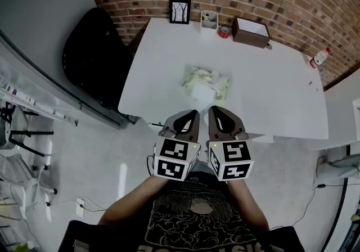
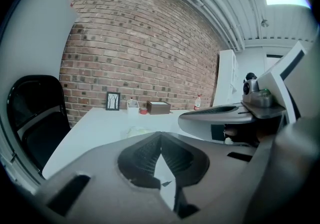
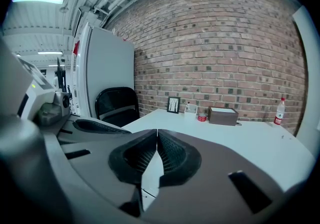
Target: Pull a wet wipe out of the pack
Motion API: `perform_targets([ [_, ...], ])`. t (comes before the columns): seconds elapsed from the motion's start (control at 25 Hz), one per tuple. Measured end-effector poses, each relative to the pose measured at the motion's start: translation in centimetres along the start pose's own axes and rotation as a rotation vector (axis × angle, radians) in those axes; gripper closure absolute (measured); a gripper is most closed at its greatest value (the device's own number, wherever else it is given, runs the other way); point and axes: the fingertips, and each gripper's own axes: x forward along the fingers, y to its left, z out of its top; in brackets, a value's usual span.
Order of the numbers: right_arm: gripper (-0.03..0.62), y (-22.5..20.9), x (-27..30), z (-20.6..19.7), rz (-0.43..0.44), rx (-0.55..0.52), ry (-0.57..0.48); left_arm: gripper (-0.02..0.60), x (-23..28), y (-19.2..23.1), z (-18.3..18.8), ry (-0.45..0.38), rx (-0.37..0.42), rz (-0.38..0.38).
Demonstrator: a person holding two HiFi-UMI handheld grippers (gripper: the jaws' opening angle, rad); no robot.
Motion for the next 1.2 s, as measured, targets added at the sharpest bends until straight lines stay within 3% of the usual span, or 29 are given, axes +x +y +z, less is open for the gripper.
perform_targets([
  [1.2, 0.576, 2.9, -3.3, -2.9, -0.003, 0.053, -0.003, 0.571, -3.1, -1.7, -1.8, -0.007, 0.011, -0.018],
])
